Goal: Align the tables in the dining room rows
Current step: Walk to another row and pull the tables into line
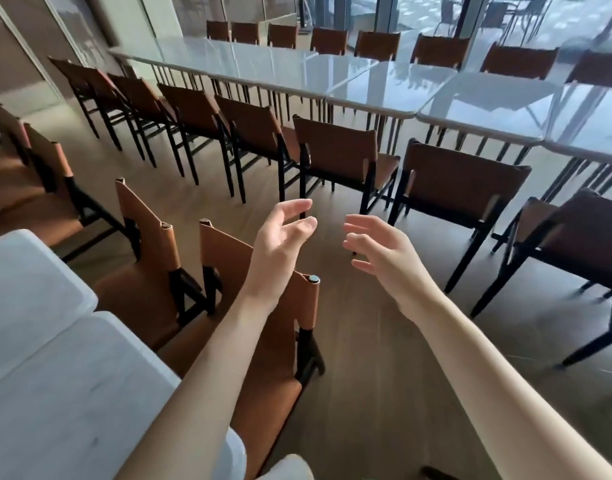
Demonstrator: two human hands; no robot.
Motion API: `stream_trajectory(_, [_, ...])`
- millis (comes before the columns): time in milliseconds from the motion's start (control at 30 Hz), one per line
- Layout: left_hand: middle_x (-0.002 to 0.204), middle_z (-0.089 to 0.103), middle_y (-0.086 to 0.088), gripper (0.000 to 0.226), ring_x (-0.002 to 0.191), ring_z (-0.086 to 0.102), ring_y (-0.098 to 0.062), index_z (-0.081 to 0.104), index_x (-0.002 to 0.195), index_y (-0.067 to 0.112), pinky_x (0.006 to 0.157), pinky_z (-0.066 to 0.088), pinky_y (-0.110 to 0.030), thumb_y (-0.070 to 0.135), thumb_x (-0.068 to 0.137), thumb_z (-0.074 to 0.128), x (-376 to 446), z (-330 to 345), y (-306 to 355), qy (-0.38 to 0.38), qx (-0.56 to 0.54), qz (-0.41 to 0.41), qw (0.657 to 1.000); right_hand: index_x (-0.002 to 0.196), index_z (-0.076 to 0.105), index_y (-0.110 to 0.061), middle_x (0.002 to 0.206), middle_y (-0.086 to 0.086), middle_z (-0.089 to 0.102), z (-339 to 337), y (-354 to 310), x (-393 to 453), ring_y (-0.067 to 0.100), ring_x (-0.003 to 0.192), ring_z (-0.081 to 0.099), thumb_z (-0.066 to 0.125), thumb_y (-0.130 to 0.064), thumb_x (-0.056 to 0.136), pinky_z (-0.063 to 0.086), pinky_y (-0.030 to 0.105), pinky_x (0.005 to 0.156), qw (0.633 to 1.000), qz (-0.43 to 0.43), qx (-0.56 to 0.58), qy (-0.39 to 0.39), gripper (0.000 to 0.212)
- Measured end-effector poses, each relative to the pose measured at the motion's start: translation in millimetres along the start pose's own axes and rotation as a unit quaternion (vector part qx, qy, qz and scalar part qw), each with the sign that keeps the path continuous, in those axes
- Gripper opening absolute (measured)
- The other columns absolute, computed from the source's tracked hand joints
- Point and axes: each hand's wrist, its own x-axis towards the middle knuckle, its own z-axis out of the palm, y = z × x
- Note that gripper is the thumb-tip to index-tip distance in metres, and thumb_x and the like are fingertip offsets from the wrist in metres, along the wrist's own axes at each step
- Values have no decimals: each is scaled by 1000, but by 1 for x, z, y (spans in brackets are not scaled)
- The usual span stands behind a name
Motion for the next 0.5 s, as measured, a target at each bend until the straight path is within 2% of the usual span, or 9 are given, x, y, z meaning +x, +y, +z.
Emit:
stream_trajectory(100, [131,61,13,34,123,59,-4,61,124,34,113,44,-45,42,91,57,35,24,1,-20,-3,10,1000,132,62,-29,128,-12,66,-21,0,24,5,116,64,57,-23,100,55,35,99,1000,7,8,15,33])
stream_trajectory(233, [133,60,12,35,125,59,-7,60,124,34,112,45,-44,45,92,56,85,47,-11,-39,11,13,999,133,62,-28,129,-11,66,-46,3,61,6,118,64,56,-23,102,55,35,100,1000,16,1,13,32])
stream_trajectory(367, [130,61,15,29,121,61,-5,61,120,39,108,49,-40,45,93,54,136,66,-29,-39,7,3,999,130,63,-29,127,-13,67,-72,5,111,3,115,65,56,-21,101,56,33,98,1000,24,-7,12,31])
stream_trajectory(500, [130,62,14,32,120,62,-9,62,121,38,107,49,-42,47,92,55,192,74,-49,-24,4,-11,1000,130,64,-27,127,-12,67,-87,1,183,3,115,65,56,-21,101,56,35,98,1000,14,-10,-13,30])
